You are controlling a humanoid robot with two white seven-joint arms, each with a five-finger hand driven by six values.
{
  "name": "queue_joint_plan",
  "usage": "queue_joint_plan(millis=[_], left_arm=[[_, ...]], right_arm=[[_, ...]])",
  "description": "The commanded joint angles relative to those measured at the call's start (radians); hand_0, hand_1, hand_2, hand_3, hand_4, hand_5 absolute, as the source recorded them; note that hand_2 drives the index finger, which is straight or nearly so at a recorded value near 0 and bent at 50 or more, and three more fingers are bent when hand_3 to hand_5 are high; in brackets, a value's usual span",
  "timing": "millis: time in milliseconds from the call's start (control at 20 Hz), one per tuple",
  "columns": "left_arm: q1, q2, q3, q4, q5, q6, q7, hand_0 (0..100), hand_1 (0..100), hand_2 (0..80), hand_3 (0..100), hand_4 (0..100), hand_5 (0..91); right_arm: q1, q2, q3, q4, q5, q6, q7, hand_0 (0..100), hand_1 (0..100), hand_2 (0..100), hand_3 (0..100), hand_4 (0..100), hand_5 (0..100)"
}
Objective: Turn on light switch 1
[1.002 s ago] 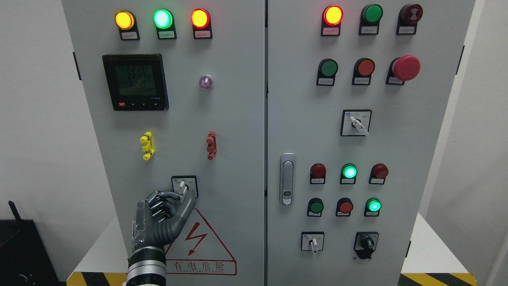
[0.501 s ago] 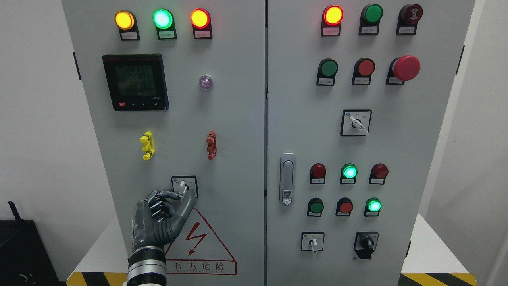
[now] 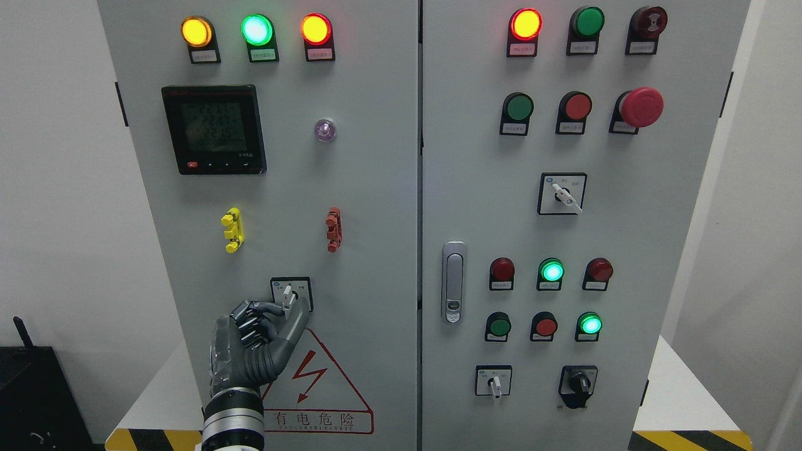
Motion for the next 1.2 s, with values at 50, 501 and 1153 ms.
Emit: queue_joint_plan(millis=[50,501,1153], left_arm=[[-0.007,-0.004,0.0,0.001,0.0,0.007,0.0,13,70,62.4,98,94,88.6],[-0.012,-0.011,0.0,0.001,0.0,0.021,0.0,14,70,62.7,99,94,88.7],[-0.012,-0.011,-0.002,0.001,-0.006,0.02,0.0,25,68,62.4,100,94,88.7]], right_arm=[[0.0,0.0,0.0,0.0,-0.025,0.0,0.001,0,0,0,0,0,0],[0.0,0.0,0.0,0.0,-0.025,0.0,0.001,0,0,0,0,0,0],[0.0,0.0,0.0,0.0,-0.025,0.0,0.001,0,0,0,0,0,0]])
